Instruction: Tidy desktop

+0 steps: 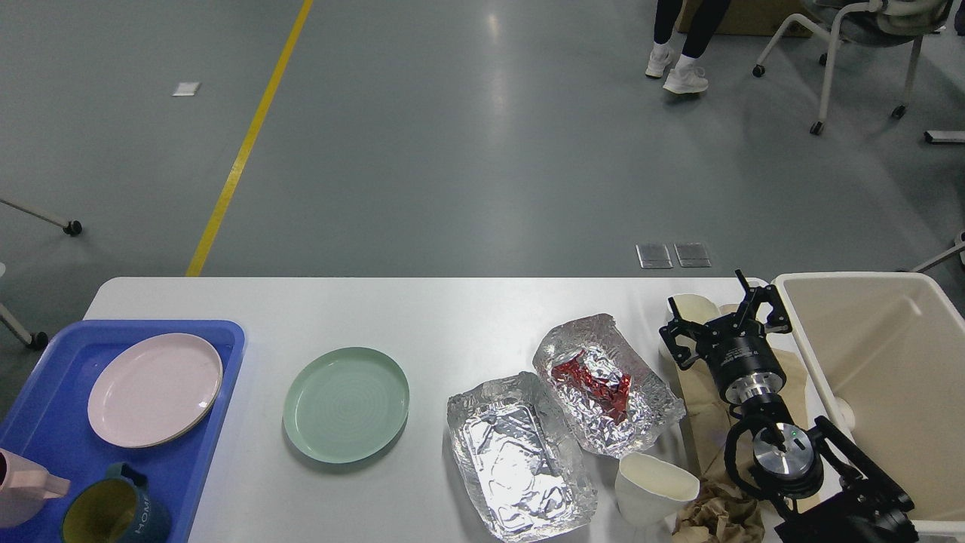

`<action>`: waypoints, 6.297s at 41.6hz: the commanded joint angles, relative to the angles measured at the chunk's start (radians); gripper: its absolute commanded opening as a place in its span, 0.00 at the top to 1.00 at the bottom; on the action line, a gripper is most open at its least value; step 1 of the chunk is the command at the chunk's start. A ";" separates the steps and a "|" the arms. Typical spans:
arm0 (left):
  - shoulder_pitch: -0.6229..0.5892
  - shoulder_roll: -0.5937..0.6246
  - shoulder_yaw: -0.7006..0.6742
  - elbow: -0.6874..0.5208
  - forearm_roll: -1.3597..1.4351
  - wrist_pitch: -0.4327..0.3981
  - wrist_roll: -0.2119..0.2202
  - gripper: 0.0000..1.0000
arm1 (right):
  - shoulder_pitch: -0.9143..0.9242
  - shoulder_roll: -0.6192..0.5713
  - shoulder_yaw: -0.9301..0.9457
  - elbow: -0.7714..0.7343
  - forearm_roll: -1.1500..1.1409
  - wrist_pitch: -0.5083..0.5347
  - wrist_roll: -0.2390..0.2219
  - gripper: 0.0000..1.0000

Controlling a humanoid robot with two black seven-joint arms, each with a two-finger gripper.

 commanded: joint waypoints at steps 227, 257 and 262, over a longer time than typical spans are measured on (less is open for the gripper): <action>-0.262 -0.769 0.275 -0.237 -0.381 0.543 0.038 1.00 | 0.000 0.002 0.001 0.001 0.000 0.001 0.000 0.00; -1.140 -0.565 0.589 -0.763 -0.372 0.216 0.034 1.00 | 0.000 0.000 0.001 -0.001 0.000 -0.001 0.000 0.00; -1.323 -0.576 0.680 -0.841 -0.373 0.123 -0.003 1.00 | 0.000 0.000 0.001 -0.001 0.000 0.001 0.000 0.00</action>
